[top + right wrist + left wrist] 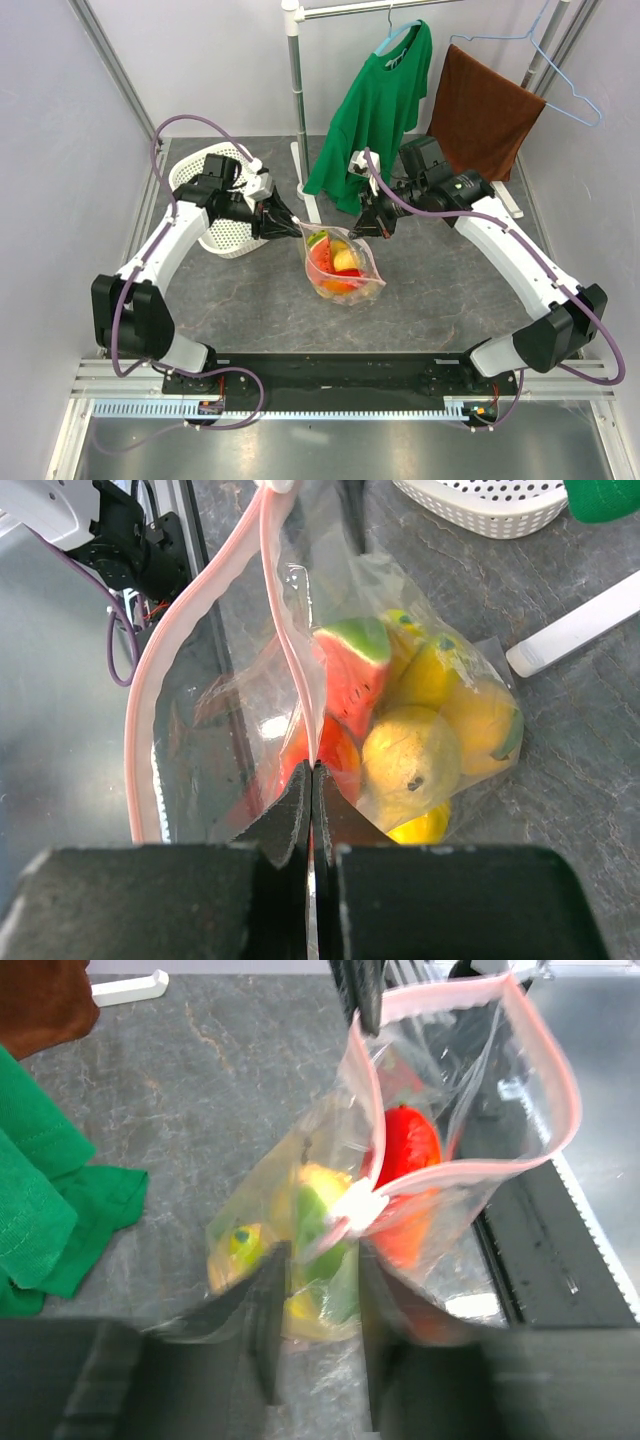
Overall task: Place the food in the zip-top bag and seal the zipper
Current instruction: Zip the zipper food storage bag at the center of the board.
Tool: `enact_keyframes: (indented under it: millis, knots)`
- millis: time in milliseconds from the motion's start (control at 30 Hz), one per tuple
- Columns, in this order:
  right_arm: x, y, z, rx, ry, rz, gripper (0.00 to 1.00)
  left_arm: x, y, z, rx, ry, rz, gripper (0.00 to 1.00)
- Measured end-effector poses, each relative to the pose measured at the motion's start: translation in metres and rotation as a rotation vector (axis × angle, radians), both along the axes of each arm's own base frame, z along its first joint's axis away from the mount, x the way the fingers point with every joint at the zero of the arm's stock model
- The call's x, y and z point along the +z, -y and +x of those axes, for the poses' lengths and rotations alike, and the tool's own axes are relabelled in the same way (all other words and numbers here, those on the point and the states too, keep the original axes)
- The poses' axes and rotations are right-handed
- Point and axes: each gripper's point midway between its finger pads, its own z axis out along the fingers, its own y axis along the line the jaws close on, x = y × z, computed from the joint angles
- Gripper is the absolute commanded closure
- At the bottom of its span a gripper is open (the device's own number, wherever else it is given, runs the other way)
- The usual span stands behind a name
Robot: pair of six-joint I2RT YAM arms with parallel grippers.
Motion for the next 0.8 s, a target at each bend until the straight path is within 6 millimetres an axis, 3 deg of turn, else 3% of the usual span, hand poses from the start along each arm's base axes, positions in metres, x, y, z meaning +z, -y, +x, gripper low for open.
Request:
enact_keyframes:
  millis: [67, 167, 200, 267, 300, 400, 467, 667, 800]
  knots:
    - [0.001, 0.000, 0.000, 0.002, 0.006, 0.000, 1.00, 0.007, 0.000, -0.006, 0.003, -0.009, -0.005, 0.91]
    - [0.002, 0.000, 0.000, 0.004, 0.012, -0.001, 1.00, 0.021, -0.002, -0.020, 0.010, -0.020, -0.010, 0.98]
    - [0.003, 0.000, 0.001, 0.004, 0.014, 0.000, 0.95, 0.026, -0.001, -0.027, 0.008, -0.023, -0.010, 0.98]
    - [0.007, 0.000, 0.002, 0.003, 0.025, 0.003, 0.77, 0.036, 0.001, -0.041, 0.011, -0.027, -0.006, 0.98]
    - [0.009, 0.000, 0.003, 0.000, 0.030, 0.004, 0.56, 0.039, 0.002, -0.047, 0.014, -0.030, -0.003, 0.98]
    - [0.020, -0.001, 0.009, -0.011, 0.064, 0.009, 0.28, 0.049, 0.003, -0.064, 0.052, -0.046, 0.001, 0.98]
    - [0.028, -0.002, 0.013, -0.018, 0.090, 0.016, 0.16, 0.054, 0.002, -0.069, 0.087, -0.065, 0.004, 0.98]
    - [0.052, -0.003, 0.018, -0.012, 0.206, 0.050, 0.13, 0.055, 0.003, -0.060, 0.183, -0.135, 0.020, 0.98]
    - [0.074, -0.011, 0.002, 0.048, 0.342, 0.081, 0.15, 0.050, 0.007, -0.059, 0.209, -0.141, 0.043, 0.98]
